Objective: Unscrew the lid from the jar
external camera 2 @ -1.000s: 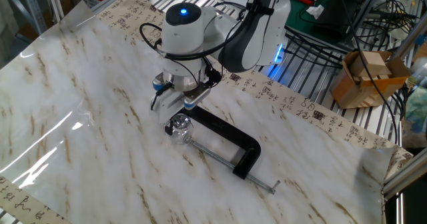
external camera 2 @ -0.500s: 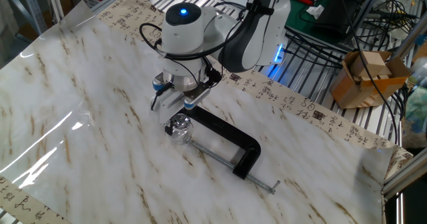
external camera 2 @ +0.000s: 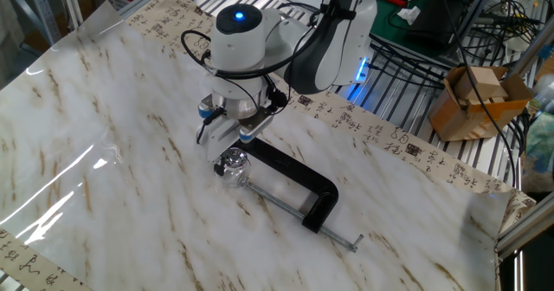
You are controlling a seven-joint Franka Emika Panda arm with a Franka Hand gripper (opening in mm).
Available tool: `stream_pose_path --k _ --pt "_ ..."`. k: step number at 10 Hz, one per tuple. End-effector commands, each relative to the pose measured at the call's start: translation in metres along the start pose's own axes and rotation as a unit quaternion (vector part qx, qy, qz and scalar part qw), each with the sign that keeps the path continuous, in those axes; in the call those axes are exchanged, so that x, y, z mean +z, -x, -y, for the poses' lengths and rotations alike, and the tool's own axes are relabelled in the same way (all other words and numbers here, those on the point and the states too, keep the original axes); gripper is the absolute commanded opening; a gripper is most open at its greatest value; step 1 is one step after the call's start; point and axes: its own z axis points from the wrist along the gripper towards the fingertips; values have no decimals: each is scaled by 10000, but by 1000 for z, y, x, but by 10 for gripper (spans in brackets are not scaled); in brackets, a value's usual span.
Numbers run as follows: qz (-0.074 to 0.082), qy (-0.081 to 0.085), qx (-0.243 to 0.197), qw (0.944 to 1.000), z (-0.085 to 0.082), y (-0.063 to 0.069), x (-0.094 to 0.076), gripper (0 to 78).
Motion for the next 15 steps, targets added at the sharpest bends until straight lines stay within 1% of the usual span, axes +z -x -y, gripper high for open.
stream_pose_path --k 1,2,13,14,15 --pt "3 3 -22 10000 -1 0 -1 774" --pt "3 3 -22 10000 -1 0 -1 12" --pt "3 3 -22 10000 -1 0 -1 12" --pt "94 -154 -828 9964 -1 -1 2 12" --pt "87 -169 -1211 9925 -1 -1 2 12"
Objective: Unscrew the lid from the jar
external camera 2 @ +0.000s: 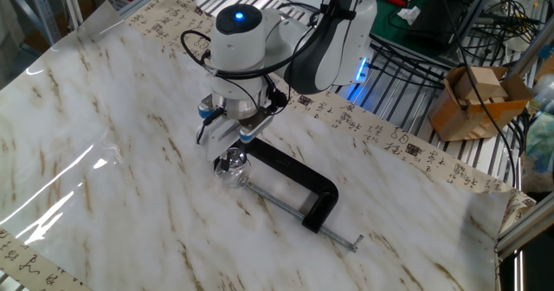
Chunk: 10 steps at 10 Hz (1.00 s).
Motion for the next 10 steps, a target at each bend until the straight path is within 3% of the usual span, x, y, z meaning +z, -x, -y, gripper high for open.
stream_pose_path --k 1,5,9,10 --pt "81 -162 -1537 9879 -1 -1 2 12" --pt "95 -220 -2486 9683 0 -2 1 12" --pt "193 -315 -3466 9373 0 -3 1 12" --pt "193 -315 -3466 9373 0 -3 1 12"
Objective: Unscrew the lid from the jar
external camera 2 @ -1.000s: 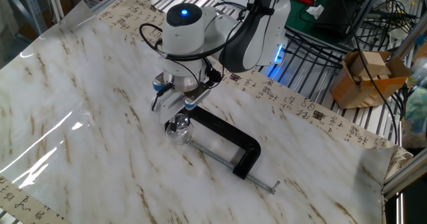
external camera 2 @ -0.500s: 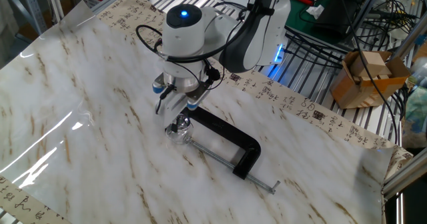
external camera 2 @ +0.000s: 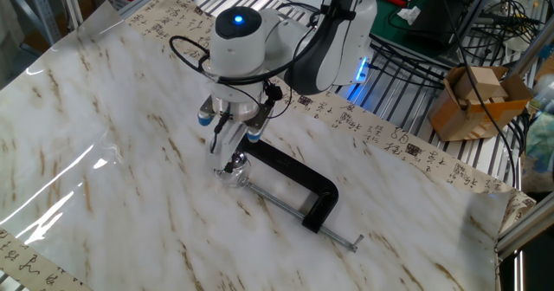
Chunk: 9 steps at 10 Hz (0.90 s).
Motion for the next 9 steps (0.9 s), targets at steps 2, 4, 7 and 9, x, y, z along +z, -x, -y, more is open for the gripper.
stream_pose_path --k 2,4,7,9 --pt "198 -283 -3036 9522 1 -2 0 12" --pt "177 -329 -3560 9337 1 -3 0 12" --pt "139 -438 -4505 8916 1 -3 0 12" --pt "117 -519 -4986 8652 0 -3 -1 12"
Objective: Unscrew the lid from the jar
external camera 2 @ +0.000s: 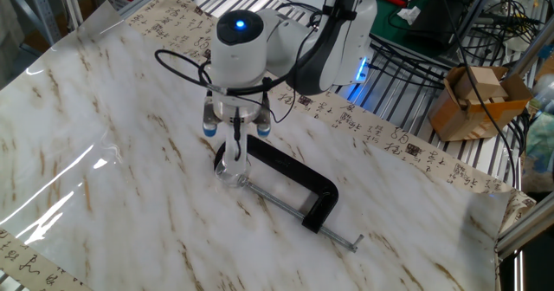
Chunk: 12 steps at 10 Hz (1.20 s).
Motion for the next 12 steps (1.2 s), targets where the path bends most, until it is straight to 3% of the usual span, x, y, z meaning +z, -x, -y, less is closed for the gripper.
stream_pose_path --k 1,2,3,7,10,12 --pt "55 -371 -3437 9383 -1 -1 0 12" --pt "55 -371 -3437 9383 -1 -1 0 12" --pt "48 -402 -3699 9282 -3 -1 -1 12" --pt "40 -397 -4141 9094 -6 0 -2 12" --pt "33 -401 -4287 9026 -6 0 -2 12" --pt "31 -396 -4311 9014 -6 0 -3 12"
